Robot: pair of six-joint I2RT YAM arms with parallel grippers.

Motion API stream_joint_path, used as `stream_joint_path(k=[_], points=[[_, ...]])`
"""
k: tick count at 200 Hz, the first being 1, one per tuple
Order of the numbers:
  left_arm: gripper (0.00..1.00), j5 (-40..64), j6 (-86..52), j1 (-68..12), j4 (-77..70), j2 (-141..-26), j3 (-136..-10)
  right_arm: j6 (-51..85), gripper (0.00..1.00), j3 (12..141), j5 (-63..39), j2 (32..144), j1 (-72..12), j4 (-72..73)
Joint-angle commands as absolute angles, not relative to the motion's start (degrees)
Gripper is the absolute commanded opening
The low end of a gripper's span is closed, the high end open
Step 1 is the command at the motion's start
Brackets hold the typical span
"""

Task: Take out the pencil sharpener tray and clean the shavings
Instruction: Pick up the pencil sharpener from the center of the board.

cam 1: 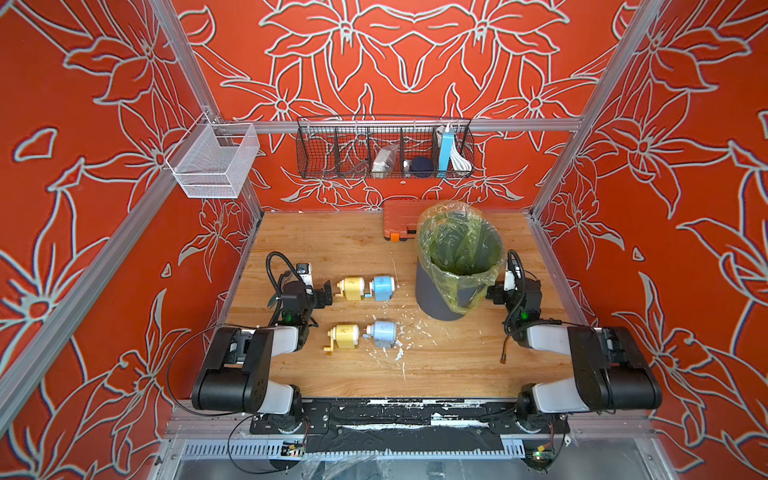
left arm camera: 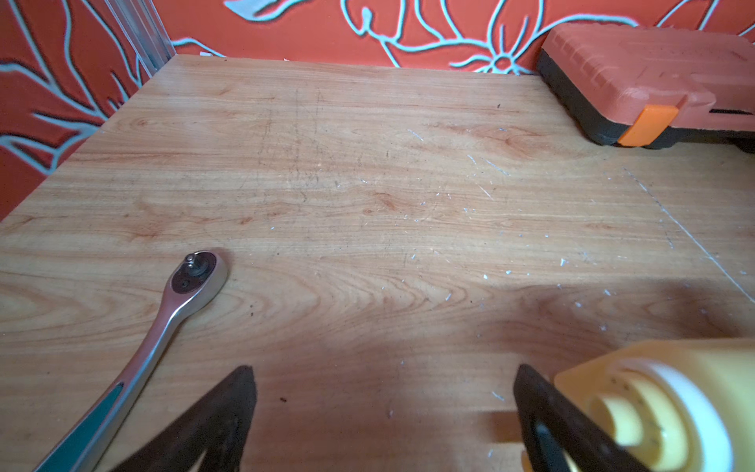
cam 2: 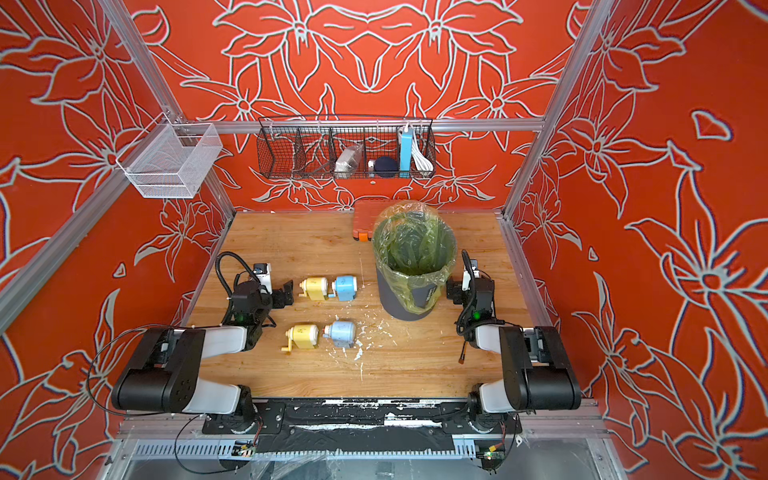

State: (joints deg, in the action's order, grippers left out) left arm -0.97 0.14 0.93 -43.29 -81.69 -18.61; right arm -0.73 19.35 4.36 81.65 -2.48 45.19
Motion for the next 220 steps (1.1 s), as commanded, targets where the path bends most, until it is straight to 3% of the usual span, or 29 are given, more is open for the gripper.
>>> stream_joint_path(k=[1, 25, 50, 70, 91, 109, 156, 192, 220], points=[[0.98, -0.57, 0.24, 1.25, -42.88, -80.61, -18.54, -1.04, 0.97, 19.16, 3.64, 80.95, -2.07, 44.54], [0.98, -1.92, 1.48, -0.24, -42.06, -76.12, -17.54, 3.76, 0.98, 18.46, 14.45, 75.58, -2.02, 41.10], [0.98, -3.58, 0.66, -0.97, -16.94, -60.28, -24.47, 9.14, 0.97, 21.85, 25.04, 61.37, -2.03, 24.28], [0.98, -2.13, 3.19, -0.97, 0.69, -49.68, -32.66, 33.75, 0.97, 25.97, 39.88, 50.79, -1.69, 4.20], [0.98, 4.24, 6.49, -1.27, 12.92, -41.84, -39.26, 25.68, 0.95, 27.11, 23.90, 41.67, -0.89, 0.82], [0.98, 10.95, 9.31, -2.83, 22.53, -38.25, -45.41, 27.27, 0.95, 31.90, 17.84, 37.00, -0.91, -11.21], [0.96, 19.52, 16.87, -14.13, 51.82, -42.93, -62.43, 26.54, 0.93, 41.84, -0.45, 27.29, -0.98, -34.91], [0.97, 10.13, 20.39, -31.73, 63.92, -52.21, -69.25, 27.94, 0.89, 45.54, -10.65, 20.67, -0.97, -43.11], [0.97, 1.17, 26.58, -42.82, 61.17, -58.36, -66.25, 26.89, 0.88, 47.42, -16.25, 21.17, -0.97, -46.27]])
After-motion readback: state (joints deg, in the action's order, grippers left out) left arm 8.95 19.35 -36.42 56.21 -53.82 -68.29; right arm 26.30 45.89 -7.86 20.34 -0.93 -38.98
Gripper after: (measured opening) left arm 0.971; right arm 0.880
